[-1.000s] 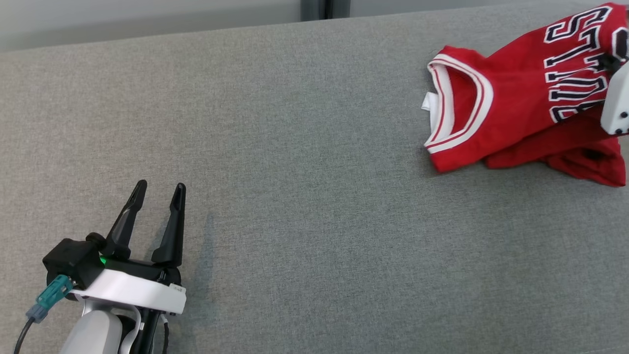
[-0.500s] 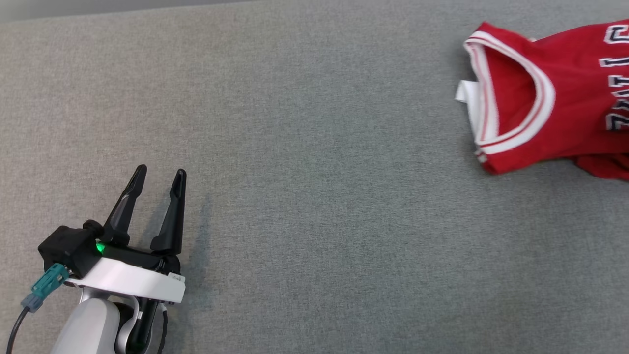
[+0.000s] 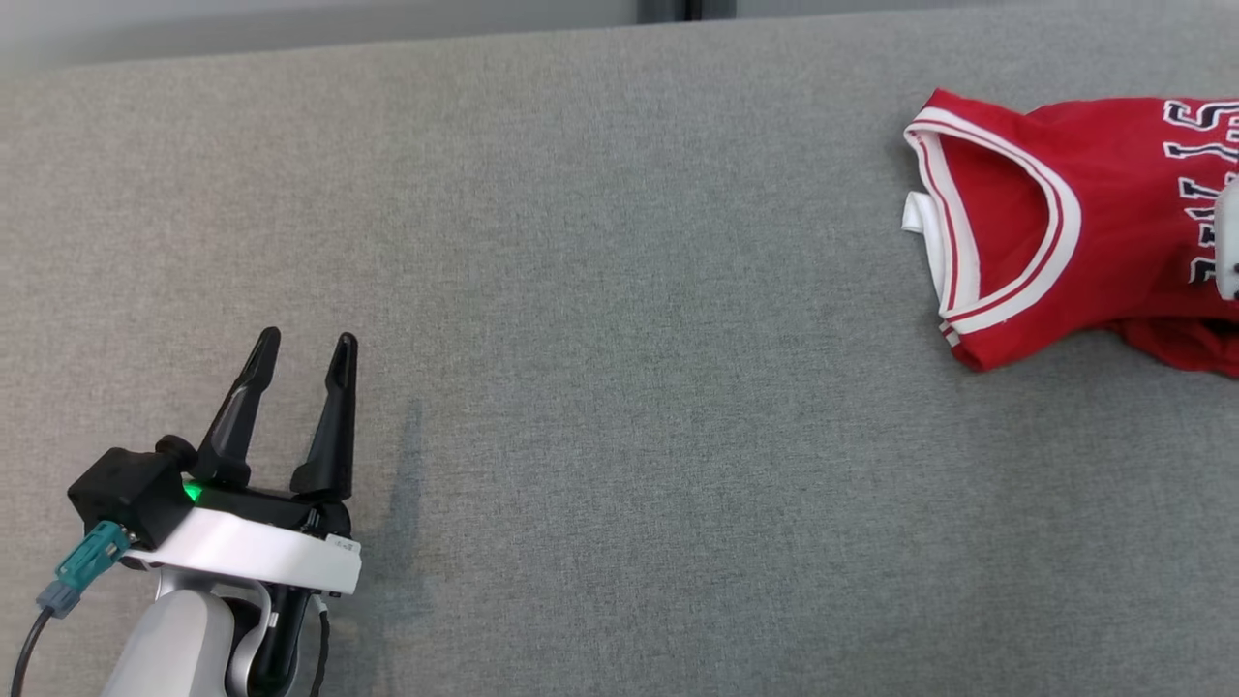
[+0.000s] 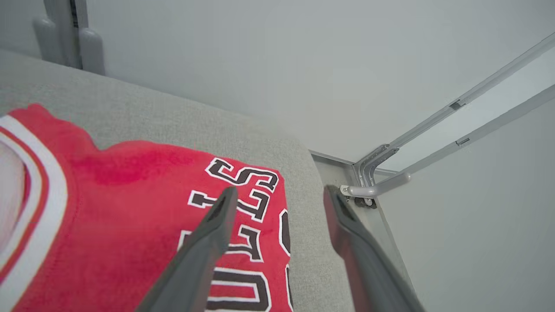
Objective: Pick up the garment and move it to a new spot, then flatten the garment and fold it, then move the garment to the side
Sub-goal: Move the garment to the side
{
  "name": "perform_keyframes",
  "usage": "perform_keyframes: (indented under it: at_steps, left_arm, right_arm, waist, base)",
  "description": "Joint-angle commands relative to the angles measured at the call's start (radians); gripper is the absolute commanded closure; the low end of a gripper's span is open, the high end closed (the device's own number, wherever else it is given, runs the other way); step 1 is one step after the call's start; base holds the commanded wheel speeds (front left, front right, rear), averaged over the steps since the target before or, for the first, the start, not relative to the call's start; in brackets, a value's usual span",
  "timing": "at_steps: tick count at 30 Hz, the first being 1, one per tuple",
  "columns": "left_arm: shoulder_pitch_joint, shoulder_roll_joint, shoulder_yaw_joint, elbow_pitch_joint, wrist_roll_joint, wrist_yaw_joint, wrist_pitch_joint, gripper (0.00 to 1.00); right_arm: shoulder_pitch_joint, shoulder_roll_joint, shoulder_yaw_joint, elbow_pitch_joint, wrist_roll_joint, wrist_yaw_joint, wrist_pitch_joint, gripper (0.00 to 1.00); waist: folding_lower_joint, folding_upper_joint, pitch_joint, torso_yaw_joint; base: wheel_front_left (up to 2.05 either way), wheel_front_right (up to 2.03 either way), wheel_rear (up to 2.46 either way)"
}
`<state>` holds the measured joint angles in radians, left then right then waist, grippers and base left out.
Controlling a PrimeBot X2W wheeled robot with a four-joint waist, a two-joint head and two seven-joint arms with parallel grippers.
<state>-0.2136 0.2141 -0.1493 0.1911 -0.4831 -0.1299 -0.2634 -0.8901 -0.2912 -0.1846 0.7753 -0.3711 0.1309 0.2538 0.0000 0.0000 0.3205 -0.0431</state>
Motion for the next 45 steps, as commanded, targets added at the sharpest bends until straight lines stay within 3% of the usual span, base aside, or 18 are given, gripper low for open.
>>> perform_keyframes:
  at_steps: [1,10,17,24,32,45]
  left_arm:
    - [0.003,0.002,0.01,0.0,0.009,-0.002,-0.001,0.0]
    - [0.052,-0.035,0.091,-0.009,0.042,-0.002,-0.001,0.0]
    - [0.093,-0.063,0.15,-0.024,0.07,-0.002,-0.001,0.0]
    - [0.131,-0.087,0.187,-0.009,0.098,-0.002,-0.001,0.0]
    - [0.173,-0.103,0.173,-0.037,0.058,-0.002,-0.001,0.0]
    - [0.208,-0.101,0.145,-0.011,0.142,-0.002,-0.001,0.0]
  right_arm:
    - [0.013,-0.001,-0.005,-0.015,0.0,0.0,-0.035,0.0]
    - [0.098,0.049,0.071,-0.124,0.116,0.0,-0.277,0.0]
    - [0.283,0.074,0.143,-0.311,0.287,0.0,-0.386,0.0]
    - [0.523,0.122,0.145,-0.491,0.391,0.0,-0.452,0.0]
    - [0.735,0.194,0.146,-0.619,0.417,0.0,-0.503,0.0]
    - [0.827,0.235,0.155,-0.612,0.458,0.0,-0.52,0.0]
  waist:
    - [0.0,0.0,-0.026,-0.001]
    - [0.0,0.0,-0.149,0.016]
    - [0.0,0.0,-0.227,0.045]
    - [0.0,0.0,-0.264,0.063]
    - [0.0,0.0,-0.3,0.056]
    - [0.0,0.0,-0.306,0.047]
  base:
    - [0.0,0.0,0.0]
    - [0.0,0.0,0.0]
    - [0.0,0.0,0.0]
    - [0.0,0.0,0.0]
    - [0.0,0.0,0.0]
    - [0.0,0.0,0.0]
